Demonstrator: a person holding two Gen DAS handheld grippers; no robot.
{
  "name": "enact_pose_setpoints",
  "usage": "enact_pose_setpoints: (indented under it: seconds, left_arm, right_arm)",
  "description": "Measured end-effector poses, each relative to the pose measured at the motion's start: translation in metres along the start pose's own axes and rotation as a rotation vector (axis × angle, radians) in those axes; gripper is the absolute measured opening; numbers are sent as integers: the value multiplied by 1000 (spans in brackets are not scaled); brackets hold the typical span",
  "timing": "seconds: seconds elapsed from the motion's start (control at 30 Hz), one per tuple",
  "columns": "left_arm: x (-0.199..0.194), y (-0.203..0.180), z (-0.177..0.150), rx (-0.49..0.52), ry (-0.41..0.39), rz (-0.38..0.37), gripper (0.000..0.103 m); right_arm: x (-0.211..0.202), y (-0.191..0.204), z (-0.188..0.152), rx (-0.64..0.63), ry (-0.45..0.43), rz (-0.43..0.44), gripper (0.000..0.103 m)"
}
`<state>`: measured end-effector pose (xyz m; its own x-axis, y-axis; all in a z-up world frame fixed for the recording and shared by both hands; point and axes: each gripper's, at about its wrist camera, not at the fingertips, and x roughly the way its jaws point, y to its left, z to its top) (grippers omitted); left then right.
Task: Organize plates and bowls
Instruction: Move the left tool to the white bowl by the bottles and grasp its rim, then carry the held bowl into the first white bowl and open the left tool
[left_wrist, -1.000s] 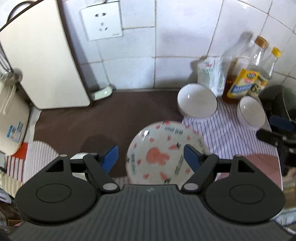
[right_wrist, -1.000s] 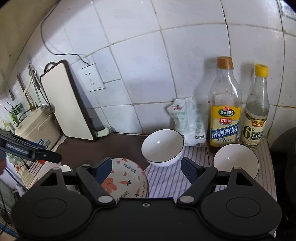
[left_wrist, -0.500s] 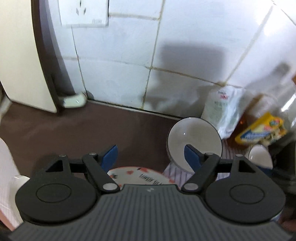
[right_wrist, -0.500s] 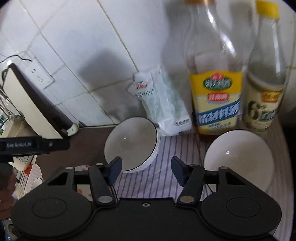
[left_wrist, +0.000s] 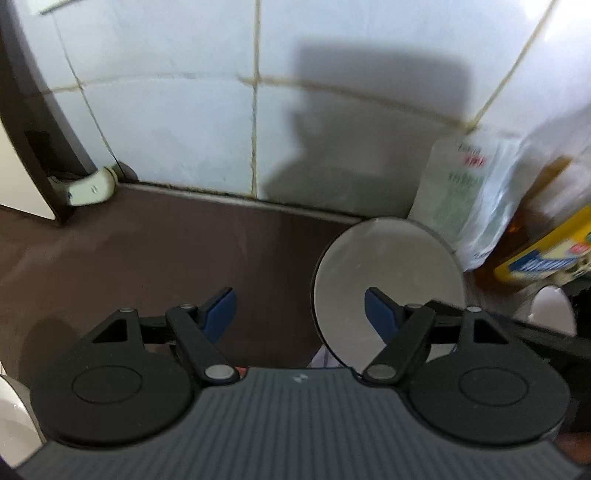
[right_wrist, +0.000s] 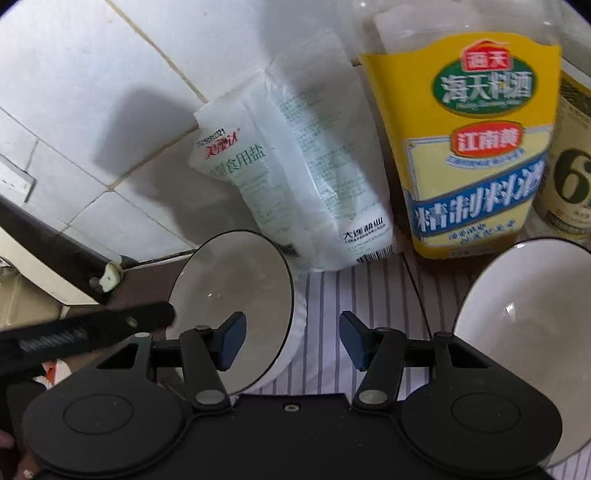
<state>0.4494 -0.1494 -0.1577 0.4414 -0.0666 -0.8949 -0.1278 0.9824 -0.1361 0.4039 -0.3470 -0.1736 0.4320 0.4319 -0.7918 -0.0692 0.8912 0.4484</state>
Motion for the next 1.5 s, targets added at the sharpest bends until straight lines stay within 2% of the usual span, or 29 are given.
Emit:
enact_pose_setpoints:
  seconds: [0.1,0.13,0.17,0.2,0.27,0.33,0.37,0.53,0.67,0.83,0.97,1.17,1.3,1.5]
  left_arm:
    - [13,2,-4,-13,34,8,62]
    - [16,3,-6,-17,42,5,55]
    - [18,4,-7,-18,50,3,42]
    - [21,5,-8,-21,57,-5,37]
    - [23,10,-9,-53,63,-62,21]
    - [23,11,-9,-84,69,-99,11]
    - [23,9,-10,-89,67,-105,9]
    - [20,-5,-15,-43,43,-45,8]
    - [11,-2,-21,-44,50,-56,8]
    - [-11,2,-36,-56,20,-58,8]
    - [-37,-4,-46,-6,-58,-1,9]
    - [-84,-5,-59,19,-124,2,9]
    - [-110,7,-71,-42,-153,-33,9]
    - [-146,13,-90,-38,-183,11,9]
  right_arm:
    - [5,5,1,-26,9,-16,41]
    - [6,8,1,-45,12,-22,30]
    - [8,11,1,-62,16,-31,22]
    - [10,15,1,-83,19,-48,20]
    - [13,22,0,-134,17,-78,18]
    - [14,26,0,-157,14,-90,18]
    - [16,27,1,-159,15,-94,17]
    - [23,34,3,-169,33,-123,16]
    - [26,47,-1,-199,48,-147,16]
    - [12,53,-11,-205,53,-121,17]
    - [-9,58,-19,-171,42,-73,18]
    - [-43,66,-31,-154,12,-43,18]
    - [-73,71,-42,-140,-2,-20,18]
    - [-101,88,-58,-166,-14,24,18]
